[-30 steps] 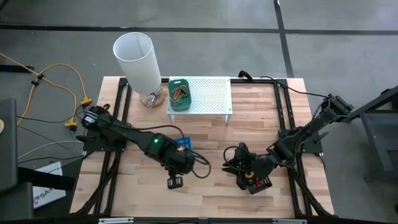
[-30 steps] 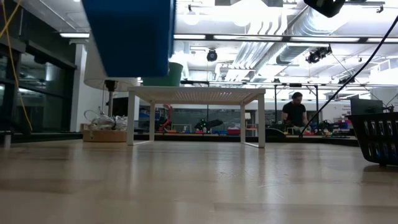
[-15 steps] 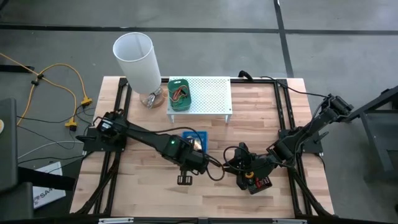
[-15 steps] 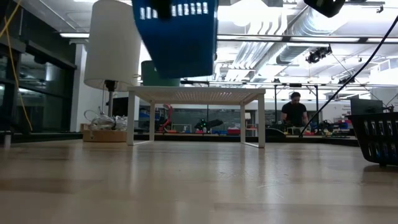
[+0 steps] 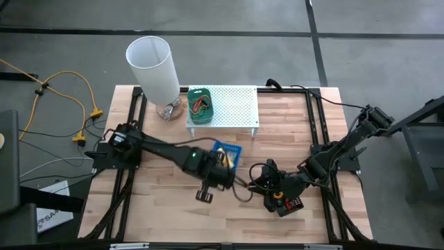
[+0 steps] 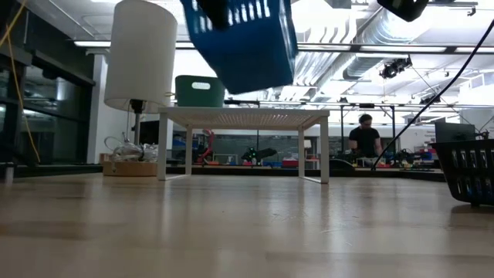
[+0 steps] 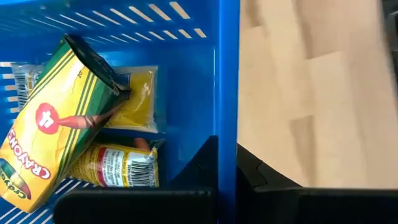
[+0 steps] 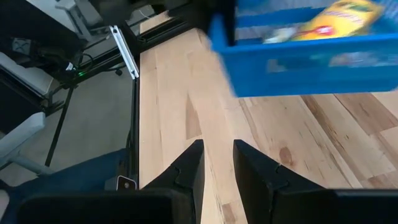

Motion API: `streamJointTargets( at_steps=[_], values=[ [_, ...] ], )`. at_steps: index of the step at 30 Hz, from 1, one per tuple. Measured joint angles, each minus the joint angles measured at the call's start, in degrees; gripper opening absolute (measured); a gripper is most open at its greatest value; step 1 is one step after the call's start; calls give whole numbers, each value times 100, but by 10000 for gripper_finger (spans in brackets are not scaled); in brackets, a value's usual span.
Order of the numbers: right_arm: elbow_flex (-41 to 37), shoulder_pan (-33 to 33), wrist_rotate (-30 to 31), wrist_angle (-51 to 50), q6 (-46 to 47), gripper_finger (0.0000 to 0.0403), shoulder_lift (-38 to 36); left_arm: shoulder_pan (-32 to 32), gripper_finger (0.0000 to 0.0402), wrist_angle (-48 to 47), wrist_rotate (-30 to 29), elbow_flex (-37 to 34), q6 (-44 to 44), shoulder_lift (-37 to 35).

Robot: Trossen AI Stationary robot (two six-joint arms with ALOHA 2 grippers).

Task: Pick & Place Office Desk Supplies
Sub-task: Put the blue bin with yellow crayon box on the shelf

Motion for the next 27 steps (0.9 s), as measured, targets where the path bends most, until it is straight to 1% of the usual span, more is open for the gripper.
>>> streamJointTargets(
  at_steps=[9, 19, 27],
  values=[
    [0, -1, 0, 1, 0, 73, 0, 953, 0, -24, 41, 0, 774, 0],
    [0, -1, 0, -2, 0, 73, 0, 1659, 0, 63, 62, 31, 1791, 0],
    [0, -2, 0, -4, 0, 73, 0, 2284, 0, 76, -7, 168, 1928, 0]
  ],
)
